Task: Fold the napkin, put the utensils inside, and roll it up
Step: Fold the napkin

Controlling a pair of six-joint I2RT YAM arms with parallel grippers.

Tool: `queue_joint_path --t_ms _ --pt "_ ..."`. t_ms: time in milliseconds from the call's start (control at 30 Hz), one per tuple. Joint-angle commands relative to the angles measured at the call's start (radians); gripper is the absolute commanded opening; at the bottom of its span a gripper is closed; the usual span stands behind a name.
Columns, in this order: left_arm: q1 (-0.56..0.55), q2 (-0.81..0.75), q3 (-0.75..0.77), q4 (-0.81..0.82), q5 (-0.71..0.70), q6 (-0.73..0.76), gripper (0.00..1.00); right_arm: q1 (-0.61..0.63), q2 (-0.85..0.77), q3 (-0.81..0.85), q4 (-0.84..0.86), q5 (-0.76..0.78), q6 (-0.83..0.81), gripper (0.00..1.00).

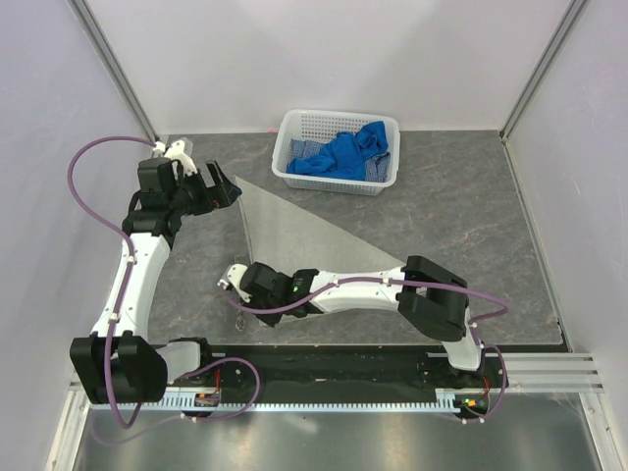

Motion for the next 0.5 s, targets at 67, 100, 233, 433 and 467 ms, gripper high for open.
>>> queue_joint_path --t_ms 67,100,233,433,467 --pt "0.006 0.006 0.002 0.015 0.011 0.012 1.0 0.014 0.0 0.019 0.012 -0.029 0.019 0.0" --pt "0.006 0.008 0.001 0.015 0.011 0.012 1.0 0.014 0.002 0.019 0.012 -0.027 0.019 0.0" --pt "0.008 0.008 0.002 0.015 0.013 0.012 1.0 0.015 0.014 0.021 0.012 -0.029 0.021 0.0" --pt "0.006 0.009 0.002 0.015 0.014 0.012 1.0 0.015 0.028 0.025 0.009 -0.053 0.021 0.0" --pt "0.008 0.009 0.002 0.014 0.013 0.014 1.0 0.015 0.028 0.025 0.006 -0.056 0.019 0.0"
